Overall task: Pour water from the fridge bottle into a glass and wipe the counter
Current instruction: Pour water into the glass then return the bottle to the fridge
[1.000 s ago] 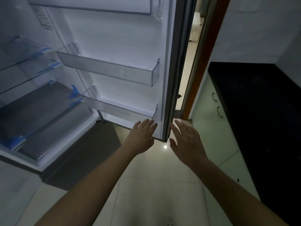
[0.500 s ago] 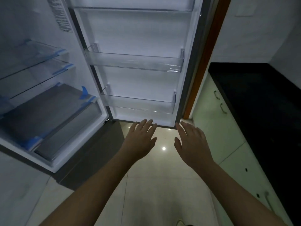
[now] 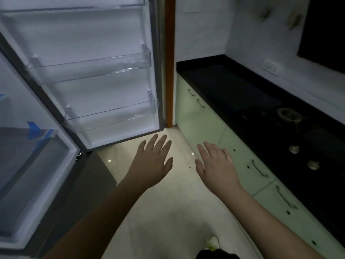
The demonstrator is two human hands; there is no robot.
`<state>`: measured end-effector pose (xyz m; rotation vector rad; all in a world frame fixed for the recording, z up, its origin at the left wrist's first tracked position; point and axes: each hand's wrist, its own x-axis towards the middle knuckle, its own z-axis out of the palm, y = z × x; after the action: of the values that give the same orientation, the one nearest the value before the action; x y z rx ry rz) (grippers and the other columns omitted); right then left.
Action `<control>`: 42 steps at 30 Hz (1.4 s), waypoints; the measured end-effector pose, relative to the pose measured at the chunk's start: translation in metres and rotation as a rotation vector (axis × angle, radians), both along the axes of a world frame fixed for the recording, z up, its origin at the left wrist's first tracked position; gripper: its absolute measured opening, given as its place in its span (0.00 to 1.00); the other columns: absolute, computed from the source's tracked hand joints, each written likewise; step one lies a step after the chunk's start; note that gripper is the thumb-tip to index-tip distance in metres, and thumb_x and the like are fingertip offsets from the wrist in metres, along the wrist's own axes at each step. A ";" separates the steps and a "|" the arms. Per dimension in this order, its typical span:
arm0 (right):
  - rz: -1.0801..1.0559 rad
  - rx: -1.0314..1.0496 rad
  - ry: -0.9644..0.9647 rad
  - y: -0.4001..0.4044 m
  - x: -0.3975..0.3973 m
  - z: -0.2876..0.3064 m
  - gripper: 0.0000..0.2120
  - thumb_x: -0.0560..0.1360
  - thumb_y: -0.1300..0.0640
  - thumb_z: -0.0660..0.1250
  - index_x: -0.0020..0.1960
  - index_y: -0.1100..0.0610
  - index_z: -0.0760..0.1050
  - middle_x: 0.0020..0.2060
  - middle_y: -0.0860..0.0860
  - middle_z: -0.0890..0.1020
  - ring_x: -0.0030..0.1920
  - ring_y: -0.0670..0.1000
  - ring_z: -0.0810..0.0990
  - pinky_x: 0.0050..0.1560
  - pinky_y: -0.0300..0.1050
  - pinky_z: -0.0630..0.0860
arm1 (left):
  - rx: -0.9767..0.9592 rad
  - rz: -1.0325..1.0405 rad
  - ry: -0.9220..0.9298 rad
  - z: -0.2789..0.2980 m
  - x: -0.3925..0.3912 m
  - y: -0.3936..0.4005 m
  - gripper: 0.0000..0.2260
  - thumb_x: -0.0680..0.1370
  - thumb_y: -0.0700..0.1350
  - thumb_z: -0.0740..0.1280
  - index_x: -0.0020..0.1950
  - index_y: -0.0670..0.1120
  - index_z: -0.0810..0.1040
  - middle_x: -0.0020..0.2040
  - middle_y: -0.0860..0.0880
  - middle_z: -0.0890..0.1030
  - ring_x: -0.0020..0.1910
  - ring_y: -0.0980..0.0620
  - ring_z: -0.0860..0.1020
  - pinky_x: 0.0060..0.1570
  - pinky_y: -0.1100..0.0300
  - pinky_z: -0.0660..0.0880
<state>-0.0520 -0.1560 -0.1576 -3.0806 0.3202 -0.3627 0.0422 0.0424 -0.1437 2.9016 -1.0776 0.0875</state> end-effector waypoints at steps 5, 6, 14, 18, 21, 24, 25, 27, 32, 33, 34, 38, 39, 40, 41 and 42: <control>-0.200 0.004 0.025 -0.033 -0.058 0.008 0.27 0.79 0.43 0.47 0.69 0.54 0.72 0.67 0.54 0.76 0.66 0.56 0.74 0.69 0.58 0.66 | -0.008 -0.166 -0.017 -0.009 -0.031 -0.052 0.27 0.79 0.57 0.51 0.71 0.46 0.75 0.71 0.45 0.74 0.70 0.41 0.72 0.65 0.41 0.70; -0.231 0.006 0.030 -0.040 -0.070 0.009 0.28 0.79 0.43 0.47 0.70 0.54 0.72 0.67 0.54 0.75 0.67 0.56 0.74 0.69 0.58 0.65 | -0.013 -0.201 -0.013 -0.010 -0.039 -0.063 0.26 0.79 0.57 0.51 0.71 0.47 0.74 0.72 0.45 0.73 0.70 0.41 0.72 0.65 0.41 0.69; -0.444 0.033 0.039 -0.081 -0.174 0.018 0.30 0.79 0.42 0.42 0.74 0.54 0.66 0.72 0.54 0.70 0.73 0.55 0.67 0.74 0.54 0.57 | -0.009 -0.403 0.031 -0.002 -0.114 -0.134 0.27 0.80 0.57 0.47 0.77 0.50 0.66 0.76 0.46 0.67 0.74 0.42 0.66 0.69 0.41 0.65; -0.533 0.042 0.037 -0.100 -0.241 0.018 0.29 0.79 0.43 0.45 0.71 0.55 0.71 0.69 0.54 0.74 0.70 0.55 0.71 0.71 0.55 0.62 | 0.006 -0.484 0.037 -0.004 -0.167 -0.173 0.26 0.80 0.57 0.50 0.75 0.49 0.68 0.74 0.45 0.70 0.72 0.41 0.69 0.67 0.41 0.69; -0.618 0.048 0.017 -0.116 -0.290 0.018 0.28 0.79 0.43 0.47 0.71 0.54 0.71 0.68 0.55 0.75 0.69 0.55 0.71 0.71 0.56 0.64 | 0.003 -0.583 0.030 -0.002 -0.211 -0.205 0.26 0.80 0.57 0.51 0.75 0.48 0.69 0.73 0.45 0.71 0.72 0.42 0.70 0.66 0.40 0.70; -0.700 0.074 0.014 -0.130 -0.334 0.014 0.28 0.79 0.43 0.47 0.71 0.54 0.71 0.68 0.55 0.74 0.70 0.56 0.71 0.71 0.56 0.64 | 0.029 -0.674 0.036 -0.004 -0.250 -0.237 0.26 0.80 0.57 0.50 0.75 0.49 0.69 0.74 0.44 0.71 0.72 0.42 0.69 0.67 0.40 0.69; -0.726 0.076 0.006 -0.134 -0.349 0.013 0.28 0.79 0.44 0.48 0.71 0.54 0.71 0.68 0.55 0.75 0.70 0.56 0.71 0.71 0.56 0.65 | 0.032 -0.702 0.035 -0.005 -0.262 -0.247 0.26 0.80 0.57 0.50 0.75 0.49 0.68 0.74 0.44 0.70 0.73 0.42 0.69 0.67 0.40 0.68; -0.774 0.079 0.005 -0.140 -0.375 0.011 0.27 0.79 0.44 0.48 0.70 0.55 0.72 0.67 0.55 0.75 0.69 0.56 0.72 0.70 0.57 0.66 | 0.043 -0.751 0.035 -0.006 -0.286 -0.266 0.27 0.80 0.58 0.47 0.76 0.50 0.66 0.76 0.45 0.68 0.75 0.43 0.66 0.70 0.41 0.64; -0.891 0.089 -0.013 -0.159 -0.429 0.009 0.27 0.79 0.44 0.49 0.70 0.55 0.71 0.67 0.55 0.75 0.69 0.56 0.72 0.70 0.57 0.66 | 0.063 -0.883 0.040 -0.004 -0.334 -0.311 0.32 0.78 0.60 0.40 0.79 0.52 0.59 0.79 0.47 0.60 0.78 0.46 0.57 0.74 0.44 0.57; -0.916 0.087 -0.019 -0.162 -0.437 0.009 0.27 0.79 0.44 0.49 0.71 0.55 0.71 0.67 0.55 0.75 0.69 0.56 0.72 0.70 0.57 0.66 | 0.065 -0.908 0.044 -0.004 -0.341 -0.320 0.32 0.77 0.60 0.39 0.79 0.52 0.58 0.79 0.48 0.60 0.79 0.46 0.57 0.74 0.44 0.57; -0.940 0.085 -0.022 -0.166 -0.445 0.008 0.27 0.79 0.44 0.49 0.71 0.55 0.71 0.67 0.55 0.75 0.69 0.56 0.72 0.70 0.57 0.66 | 0.067 -0.933 0.049 -0.004 -0.347 -0.329 0.33 0.77 0.60 0.39 0.79 0.52 0.58 0.79 0.48 0.59 0.79 0.46 0.56 0.75 0.44 0.56; -1.024 0.075 -0.019 -0.187 -0.475 0.002 0.27 0.79 0.45 0.49 0.71 0.55 0.71 0.67 0.55 0.75 0.69 0.56 0.72 0.69 0.57 0.67 | 0.069 -1.021 0.058 -0.009 -0.370 -0.371 0.32 0.77 0.60 0.40 0.79 0.52 0.59 0.79 0.48 0.60 0.78 0.47 0.57 0.74 0.44 0.57; -1.046 0.074 -0.013 -0.195 -0.481 0.001 0.27 0.79 0.45 0.49 0.71 0.55 0.71 0.67 0.55 0.75 0.69 0.56 0.72 0.69 0.56 0.67 | 0.065 -1.042 0.062 -0.011 -0.376 -0.383 0.31 0.78 0.59 0.41 0.79 0.52 0.60 0.79 0.48 0.61 0.78 0.46 0.58 0.74 0.44 0.58; -1.073 0.076 -0.007 -0.202 -0.486 -0.001 0.27 0.79 0.45 0.49 0.71 0.55 0.71 0.67 0.55 0.75 0.69 0.56 0.72 0.69 0.56 0.67 | 0.062 -1.065 0.061 -0.013 -0.381 -0.395 0.31 0.78 0.59 0.42 0.79 0.52 0.61 0.79 0.48 0.62 0.78 0.46 0.59 0.73 0.44 0.58; -1.101 0.078 -0.006 -0.209 -0.490 -0.002 0.27 0.79 0.44 0.49 0.71 0.55 0.71 0.67 0.55 0.75 0.69 0.56 0.72 0.69 0.56 0.67 | 0.059 -1.092 0.058 -0.016 -0.385 -0.408 0.31 0.78 0.59 0.42 0.78 0.52 0.61 0.78 0.48 0.62 0.77 0.46 0.59 0.73 0.44 0.59; -1.124 0.082 -0.008 -0.217 -0.492 -0.004 0.27 0.79 0.44 0.49 0.71 0.55 0.70 0.67 0.55 0.75 0.69 0.56 0.72 0.69 0.56 0.68 | 0.056 -1.120 0.057 -0.017 -0.389 -0.421 0.30 0.78 0.59 0.42 0.78 0.52 0.61 0.78 0.49 0.63 0.77 0.46 0.59 0.73 0.44 0.59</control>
<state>-0.5443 -0.3731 -0.1613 -2.4704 1.9562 -0.3310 -0.3469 -0.3783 -0.1611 1.8924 -2.4595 -0.0700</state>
